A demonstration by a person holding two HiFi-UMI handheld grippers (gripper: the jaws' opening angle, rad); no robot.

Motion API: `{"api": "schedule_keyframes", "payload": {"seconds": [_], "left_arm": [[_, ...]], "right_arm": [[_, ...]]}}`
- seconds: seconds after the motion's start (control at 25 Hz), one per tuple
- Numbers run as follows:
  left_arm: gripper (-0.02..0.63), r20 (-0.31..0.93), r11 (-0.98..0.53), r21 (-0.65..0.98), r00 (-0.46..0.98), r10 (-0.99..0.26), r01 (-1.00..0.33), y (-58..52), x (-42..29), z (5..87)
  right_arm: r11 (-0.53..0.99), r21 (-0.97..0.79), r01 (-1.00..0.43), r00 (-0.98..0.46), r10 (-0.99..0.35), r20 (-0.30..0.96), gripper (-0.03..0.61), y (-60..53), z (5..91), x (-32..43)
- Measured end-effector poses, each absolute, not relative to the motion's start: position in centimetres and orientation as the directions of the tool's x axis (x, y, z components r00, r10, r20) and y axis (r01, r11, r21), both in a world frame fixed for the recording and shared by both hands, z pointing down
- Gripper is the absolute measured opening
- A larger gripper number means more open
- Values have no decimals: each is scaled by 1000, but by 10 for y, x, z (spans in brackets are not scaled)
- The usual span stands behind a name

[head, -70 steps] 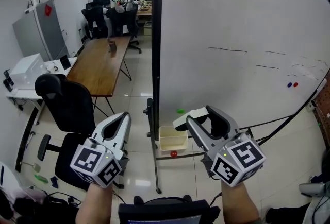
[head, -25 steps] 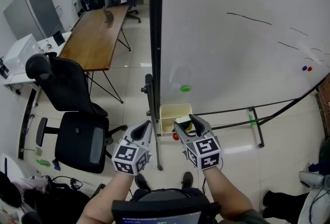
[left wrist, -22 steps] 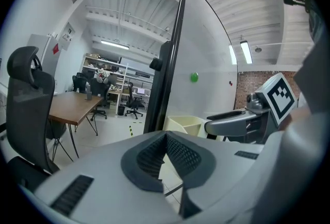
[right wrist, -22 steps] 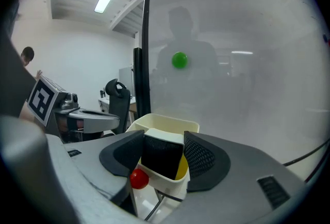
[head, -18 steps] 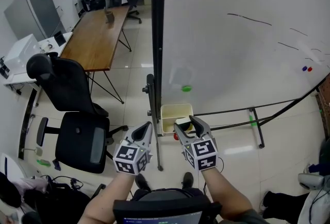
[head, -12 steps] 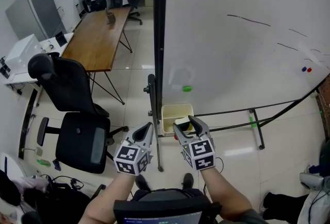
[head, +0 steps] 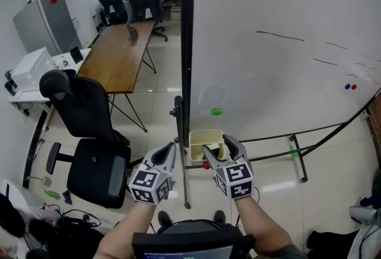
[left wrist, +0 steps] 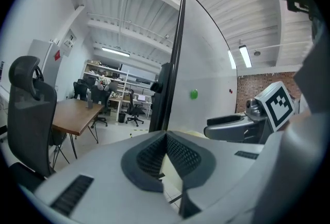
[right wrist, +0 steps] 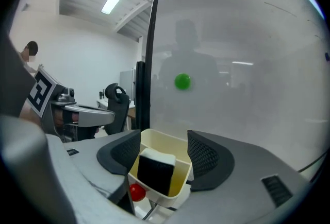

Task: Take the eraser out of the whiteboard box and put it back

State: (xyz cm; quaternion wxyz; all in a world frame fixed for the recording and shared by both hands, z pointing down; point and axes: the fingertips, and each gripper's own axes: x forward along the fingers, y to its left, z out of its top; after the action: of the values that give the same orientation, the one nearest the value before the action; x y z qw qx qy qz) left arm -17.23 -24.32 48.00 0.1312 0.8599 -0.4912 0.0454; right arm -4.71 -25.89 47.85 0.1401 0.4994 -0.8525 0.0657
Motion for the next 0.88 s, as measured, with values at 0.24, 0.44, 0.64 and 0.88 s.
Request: {"api": "schedule_keyframes", "payload": {"seconds": [0.24,0.44,0.64,0.88], "left_arm": [[35,110,-501,167,521,-846,-849,-247,-175,420],[35,40,-506,176,520,-853,-844,-245,-180,371],[34,-38,-546,188,550,-834,-816,-234,-176,321],[34,-94,-577,155,569,-817,-802,-221,-169,286]], "right_arm": [[482,-28,-876,-479,-860,176,311,-260,412,-30],[483,-52,-874,-485,-872,63,310,-254,352,-10],[486,-58,-872,-480,-873,-84,186,-236,292,6],[489,-13,-872,-484,-866,-123,186,-223,266,10]]}}
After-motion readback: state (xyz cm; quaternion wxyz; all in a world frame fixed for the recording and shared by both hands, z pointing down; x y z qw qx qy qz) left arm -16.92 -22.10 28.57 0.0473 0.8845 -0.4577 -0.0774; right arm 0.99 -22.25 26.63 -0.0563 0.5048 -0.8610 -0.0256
